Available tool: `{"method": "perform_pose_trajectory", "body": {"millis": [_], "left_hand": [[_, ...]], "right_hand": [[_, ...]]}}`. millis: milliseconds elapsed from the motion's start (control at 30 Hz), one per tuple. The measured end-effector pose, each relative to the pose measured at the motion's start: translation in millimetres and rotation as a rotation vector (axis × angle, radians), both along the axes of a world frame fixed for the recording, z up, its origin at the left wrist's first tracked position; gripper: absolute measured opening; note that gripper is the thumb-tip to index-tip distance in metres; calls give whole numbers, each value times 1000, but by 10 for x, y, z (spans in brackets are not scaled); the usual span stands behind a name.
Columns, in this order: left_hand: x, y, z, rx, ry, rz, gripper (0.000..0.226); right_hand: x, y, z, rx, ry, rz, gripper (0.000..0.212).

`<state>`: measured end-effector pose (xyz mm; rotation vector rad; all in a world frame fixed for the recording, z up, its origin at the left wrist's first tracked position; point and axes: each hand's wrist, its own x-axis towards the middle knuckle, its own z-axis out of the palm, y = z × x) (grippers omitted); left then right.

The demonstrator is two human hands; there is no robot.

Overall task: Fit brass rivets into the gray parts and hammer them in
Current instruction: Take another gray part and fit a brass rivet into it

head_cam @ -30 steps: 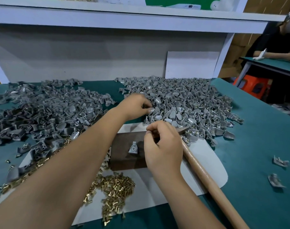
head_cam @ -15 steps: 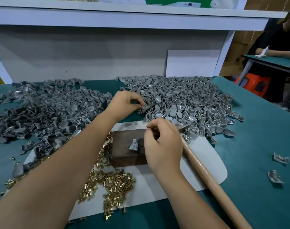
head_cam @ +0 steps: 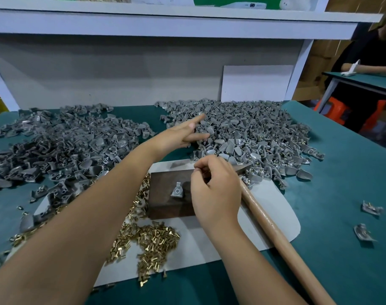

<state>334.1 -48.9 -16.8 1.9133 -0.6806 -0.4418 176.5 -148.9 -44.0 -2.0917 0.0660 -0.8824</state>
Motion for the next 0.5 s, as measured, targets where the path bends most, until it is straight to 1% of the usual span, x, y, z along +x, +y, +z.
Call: {"method": "perform_pose_trajectory", "body": {"millis": [67, 133, 267, 333, 400, 500], "left_hand": [[-15, 25, 34, -63, -2, 73, 44], [-43, 112, 81, -88, -34, 176, 46], [-273, 384, 193, -109, -80, 348, 35], [-489, 458, 252, -71, -113, 381, 29], [-725, 500, 286, -31, -156, 375, 27], [-1042, 522, 290, -36, -191, 362, 26]], "right_hand": [[3, 6, -2, 6, -4, 0, 8], [4, 5, -4, 7, -10, -1, 8], [-2, -8, -8, 42, 16, -6, 12], [-3, -23, -5, 86, 37, 6, 14], [-8, -36, 2, 131, 50, 28, 14], [-37, -55, 20, 208, 62, 72, 16]]}}
